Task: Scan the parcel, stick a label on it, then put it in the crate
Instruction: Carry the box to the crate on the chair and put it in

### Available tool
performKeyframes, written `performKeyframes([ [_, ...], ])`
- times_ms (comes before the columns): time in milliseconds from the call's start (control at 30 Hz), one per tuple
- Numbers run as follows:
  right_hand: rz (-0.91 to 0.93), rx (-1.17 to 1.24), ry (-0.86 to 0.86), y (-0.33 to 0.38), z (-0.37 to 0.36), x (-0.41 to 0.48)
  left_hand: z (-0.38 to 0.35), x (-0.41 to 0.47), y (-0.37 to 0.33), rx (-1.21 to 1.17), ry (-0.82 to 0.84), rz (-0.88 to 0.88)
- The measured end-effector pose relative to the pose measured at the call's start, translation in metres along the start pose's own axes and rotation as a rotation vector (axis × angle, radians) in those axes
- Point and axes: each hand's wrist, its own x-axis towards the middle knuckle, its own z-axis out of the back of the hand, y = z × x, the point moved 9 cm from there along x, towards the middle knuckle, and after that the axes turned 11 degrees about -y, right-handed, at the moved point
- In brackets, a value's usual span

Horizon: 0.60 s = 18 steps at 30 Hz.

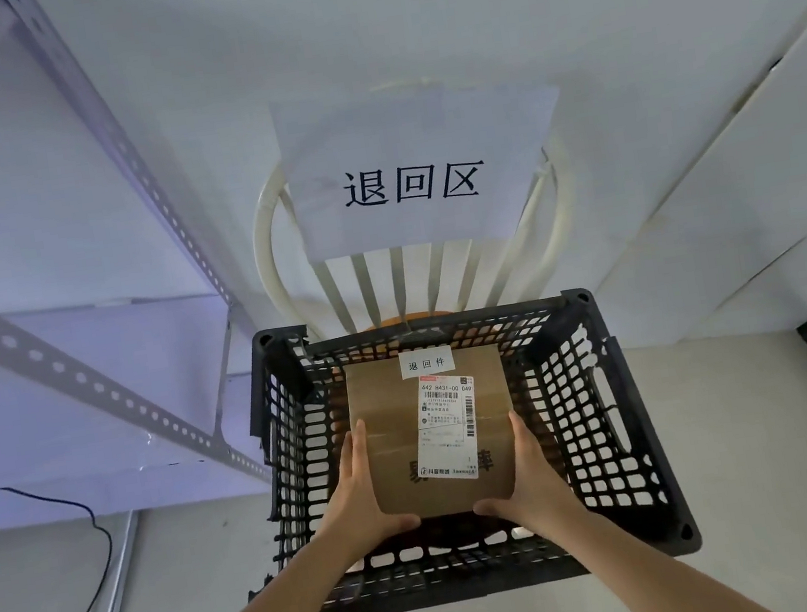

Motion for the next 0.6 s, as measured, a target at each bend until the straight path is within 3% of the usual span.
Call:
performKeyframes([
  [600,-0.049,0.012,0.063,-0.016,-0.01,0.019,-0.014,0.016,0.006,0.03,0.024,-0.029],
])
